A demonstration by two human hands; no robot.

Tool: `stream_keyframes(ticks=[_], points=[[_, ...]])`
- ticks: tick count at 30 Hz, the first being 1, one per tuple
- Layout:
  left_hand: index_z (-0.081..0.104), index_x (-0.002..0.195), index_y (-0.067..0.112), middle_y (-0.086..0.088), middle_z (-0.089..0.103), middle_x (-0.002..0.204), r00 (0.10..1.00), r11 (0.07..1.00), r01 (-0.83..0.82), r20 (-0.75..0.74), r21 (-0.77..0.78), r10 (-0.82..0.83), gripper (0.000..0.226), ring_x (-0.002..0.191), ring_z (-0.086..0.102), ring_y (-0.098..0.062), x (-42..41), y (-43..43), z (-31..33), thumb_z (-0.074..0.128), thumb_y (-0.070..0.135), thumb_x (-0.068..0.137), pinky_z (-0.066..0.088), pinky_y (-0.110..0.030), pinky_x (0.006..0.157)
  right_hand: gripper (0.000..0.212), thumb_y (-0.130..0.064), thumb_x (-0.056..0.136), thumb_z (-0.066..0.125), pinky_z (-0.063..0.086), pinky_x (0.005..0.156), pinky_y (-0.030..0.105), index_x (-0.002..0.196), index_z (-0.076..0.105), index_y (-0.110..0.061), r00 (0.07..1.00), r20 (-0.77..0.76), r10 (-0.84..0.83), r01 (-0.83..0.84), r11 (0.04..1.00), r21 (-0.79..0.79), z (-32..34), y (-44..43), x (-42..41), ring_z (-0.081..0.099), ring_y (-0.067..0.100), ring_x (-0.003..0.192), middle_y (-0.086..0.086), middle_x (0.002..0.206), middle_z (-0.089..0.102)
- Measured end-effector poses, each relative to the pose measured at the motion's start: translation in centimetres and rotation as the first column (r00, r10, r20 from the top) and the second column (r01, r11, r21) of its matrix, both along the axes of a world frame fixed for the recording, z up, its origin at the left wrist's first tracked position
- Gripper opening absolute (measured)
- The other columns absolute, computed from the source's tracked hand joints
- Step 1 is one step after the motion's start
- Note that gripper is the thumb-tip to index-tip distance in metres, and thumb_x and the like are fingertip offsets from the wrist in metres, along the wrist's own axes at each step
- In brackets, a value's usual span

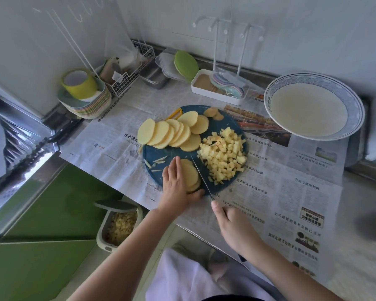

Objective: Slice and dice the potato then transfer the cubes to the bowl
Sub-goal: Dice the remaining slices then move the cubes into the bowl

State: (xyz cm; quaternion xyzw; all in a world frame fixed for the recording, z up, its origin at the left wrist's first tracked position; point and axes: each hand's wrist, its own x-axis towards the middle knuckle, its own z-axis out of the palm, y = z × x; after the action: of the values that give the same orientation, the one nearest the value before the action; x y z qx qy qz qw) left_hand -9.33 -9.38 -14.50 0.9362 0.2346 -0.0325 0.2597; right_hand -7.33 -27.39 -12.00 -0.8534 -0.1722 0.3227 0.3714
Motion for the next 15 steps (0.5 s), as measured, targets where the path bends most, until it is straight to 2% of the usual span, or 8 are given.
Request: stream_keyframes(ticks=[2,4,8,11,13,15], points=[[-0.003,0.153,0.01,-0.008,0.009,0.156,0.997,0.999,-0.027,0.075,-0.039,0.03,0.104,0.141,0.004,-0.023,-0.2,-0.3,-0.4,0.03,0.076,0.079,0.009,-0.043,0.117,0.056,-0.046,0.101,0.032,0.029,0.051,0.026,0.054,0.036,-0.017,1.0,0.016,0.0,0.0,1.0,-0.003,-0.1,0.1,-0.3,0.035,0.006,0.042,-0.003,0.043,0.036],[0.01,0.153,0.011,-0.009,0.018,0.154,0.984,0.996,-0.082,0.155,-0.044,0.088,0.09,0.139,0.012,-0.021,-0.2,-0.4,-0.8,0.017,0.069,0.084,0.014,-0.041,0.117,0.055,-0.046,0.101,0.032,0.028,0.05,0.025,0.054,0.035,-0.018,0.999,0.033,0.016,-0.016,1.0,-0.005,-0.1,0.2,-0.3,0.034,0.006,0.04,-0.003,0.042,0.034],[0.029,0.148,0.008,-0.01,0.032,0.149,0.96,0.986,-0.164,0.232,0.013,0.157,0.073,0.135,0.025,-0.024,0.2,-1.0,-1.5,0.021,0.054,0.091,0.022,-0.039,0.116,0.057,-0.049,0.1,0.031,0.028,0.049,0.027,0.054,0.034,-0.015,1.0,0.007,0.02,-0.02,1.0,-0.01,-0.3,-0.2,0.4,0.032,0.008,0.039,-0.004,0.043,0.032],[0.033,0.145,0.006,-0.011,0.035,0.146,0.962,0.986,-0.167,0.226,0.029,0.156,0.071,0.134,0.029,-0.026,0.4,-1.0,-1.8,0.024,0.053,0.092,0.024,-0.039,0.115,0.059,-0.055,0.096,0.028,0.036,0.053,0.037,0.054,0.038,-0.014,1.0,-0.004,-0.011,0.011,1.0,0.027,-0.5,-0.4,0.5,0.037,0.012,0.042,-0.003,0.043,0.036],[0.035,0.144,0.005,-0.011,0.038,0.145,0.959,0.985,-0.167,0.24,0.043,0.152,0.07,0.133,0.031,-0.027,0.4,-0.8,-2.0,0.027,0.052,0.092,0.023,-0.037,0.114,0.056,-0.057,0.093,0.026,0.038,0.055,0.036,0.054,0.038,-0.018,1.0,0.023,-0.016,0.015,0.999,0.051,-0.5,-0.5,0.2,0.037,0.008,0.04,-0.004,0.04,0.037],[0.037,0.143,0.003,-0.013,0.04,0.143,0.954,0.983,-0.173,0.258,0.059,0.152,0.068,0.131,0.034,-0.028,0.4,-0.8,-2.2,0.029,0.049,0.093,0.023,-0.035,0.113,0.053,-0.057,0.091,0.024,0.034,0.051,0.028,0.054,0.038,-0.022,0.999,0.049,-0.002,-0.001,0.997,0.076,-0.5,-0.6,-0.2,0.038,0.008,0.039,-0.006,0.04,0.036]])
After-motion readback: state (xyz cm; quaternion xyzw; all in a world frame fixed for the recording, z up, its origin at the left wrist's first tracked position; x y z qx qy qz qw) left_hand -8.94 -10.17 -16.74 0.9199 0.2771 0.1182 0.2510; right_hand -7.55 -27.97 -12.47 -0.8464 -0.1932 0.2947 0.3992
